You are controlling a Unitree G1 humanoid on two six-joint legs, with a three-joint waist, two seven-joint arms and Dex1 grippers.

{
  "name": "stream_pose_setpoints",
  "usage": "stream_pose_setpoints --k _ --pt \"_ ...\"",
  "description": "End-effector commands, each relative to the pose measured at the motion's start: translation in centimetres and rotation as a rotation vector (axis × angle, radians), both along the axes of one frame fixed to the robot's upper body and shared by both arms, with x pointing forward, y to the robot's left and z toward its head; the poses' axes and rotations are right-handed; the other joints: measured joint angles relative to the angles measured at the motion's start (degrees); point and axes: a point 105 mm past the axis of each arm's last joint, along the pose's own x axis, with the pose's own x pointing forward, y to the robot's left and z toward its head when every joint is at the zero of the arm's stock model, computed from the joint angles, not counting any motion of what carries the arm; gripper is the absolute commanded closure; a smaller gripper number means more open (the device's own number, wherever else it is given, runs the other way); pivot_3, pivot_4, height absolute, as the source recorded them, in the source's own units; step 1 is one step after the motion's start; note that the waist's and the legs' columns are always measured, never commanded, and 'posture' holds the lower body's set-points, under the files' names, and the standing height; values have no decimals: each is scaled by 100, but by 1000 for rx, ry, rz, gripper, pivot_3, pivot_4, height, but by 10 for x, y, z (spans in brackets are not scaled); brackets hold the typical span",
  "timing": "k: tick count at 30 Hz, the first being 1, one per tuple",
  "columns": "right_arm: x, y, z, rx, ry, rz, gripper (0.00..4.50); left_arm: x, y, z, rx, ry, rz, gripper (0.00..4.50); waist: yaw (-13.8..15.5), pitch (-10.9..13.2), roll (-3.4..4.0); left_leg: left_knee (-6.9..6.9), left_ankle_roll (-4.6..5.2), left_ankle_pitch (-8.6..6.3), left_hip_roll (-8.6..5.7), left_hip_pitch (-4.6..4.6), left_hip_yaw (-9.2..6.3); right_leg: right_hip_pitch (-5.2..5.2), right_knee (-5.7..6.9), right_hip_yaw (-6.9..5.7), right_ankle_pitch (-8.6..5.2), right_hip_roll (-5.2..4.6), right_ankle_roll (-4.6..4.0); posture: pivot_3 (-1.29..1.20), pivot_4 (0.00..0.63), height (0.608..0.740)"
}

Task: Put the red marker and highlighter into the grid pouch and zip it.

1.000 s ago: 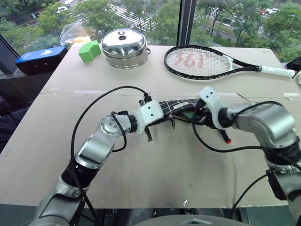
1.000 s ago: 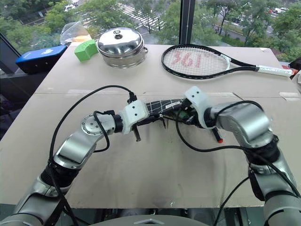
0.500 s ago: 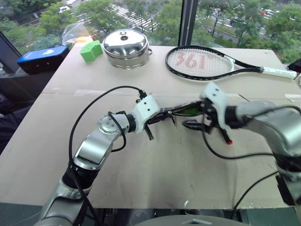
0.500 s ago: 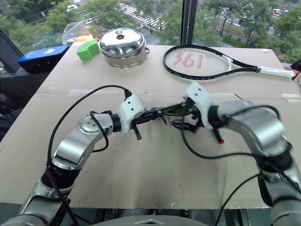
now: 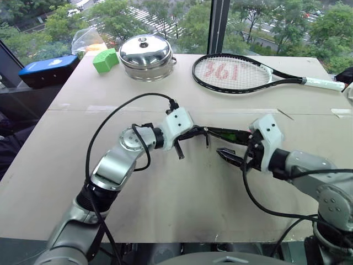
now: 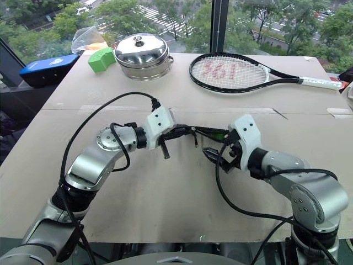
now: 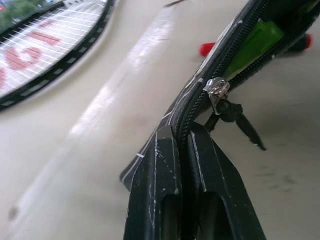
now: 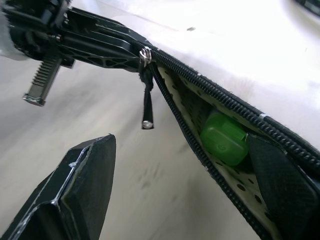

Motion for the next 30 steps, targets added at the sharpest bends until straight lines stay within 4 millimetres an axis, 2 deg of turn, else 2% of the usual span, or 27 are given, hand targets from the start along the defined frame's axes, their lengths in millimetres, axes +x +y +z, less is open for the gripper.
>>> stream_pose_setpoints --k 1,4,6,10,13,16,17,19,22,27,29,30 --pt "15 13 9 -92 -102 29 301 12 6 22 59 -150 57 4500 -2 1 0 0 -1 1 -2 -1 2 0 0 0 0 0 0 0 150 740" --pt "13 35 25 -80 -215 164 301 15 8 24 123 -204 61 4500 -12 1 0 0 -1 1 -3 -1 7 -1 -4 0 -1 2 1 0 150 740" --pt "13 40 34 -87 -297 207 301 16 9 24 128 -211 74 4500 -9 1 0 -2 -1 1 -2 -1 6 -2 -6 -1 -1 5 2 0 150 740" --pt "12 38 28 -229 -422 297 301 17 7 26 102 -200 84 4500 13 2 -5 1 -1 1 -3 -7 3 0 -12 -8 -2 0 4 0 150 740" --pt "15 31 28 -276 -481 292 301 21 12 27 72 -177 124 4500 -6 4 -10 5 2 0 -6 -4 14 0 -12 -7 -2 -3 6 0 150 740" --pt "21 11 38 -116 -403 166 301 25 20 26 87 -181 156 4500 -4 5 -16 4 0 0 0 -2 11 0 -6 -3 -2 0 6 0 150 740" --pt "21 -3 35 -94 -357 113 301 26 25 25 91 -180 168 4500 -1 5 -16 3 -2 2 3 -2 8 0 -3 1 -1 2 5 0 150 740" --pt "19 -32 27 -93 -277 8 301 26 34 23 100 -178 189 4500 17 4 -17 1 -3 2 5 -3 4 0 -1 -3 -1 2 4 0 150 740" --pt "18 -63 9 -113 -153 -133 301 25 44 17 121 -174 213 4500 17 4 -17 2 -2 1 4 -4 5 2 -6 -4 -1 -2 3 0 150 740" --pt "19 -95 -39 -184 101 -323 301 25 59 11 135 -158 274 4500 -3 4 -18 0 1 0 4 0 10 1 -5 9 -1 -2 2 0 150 740" --pt "21 -100 -59 -195 184 -367 301 24 61 10 135 -155 278 4500 -3 5 -16 -1 3 -1 4 2 9 0 -1 9 -1 -2 1 0 150 740" --pt "22 -104 -72 -202 221 -398 538 24 61 10 136 -155 277 4500 -3 4 -18 -1 4 -2 4 1 9 -1 -1 8 -1 -1 1 0 150 740"
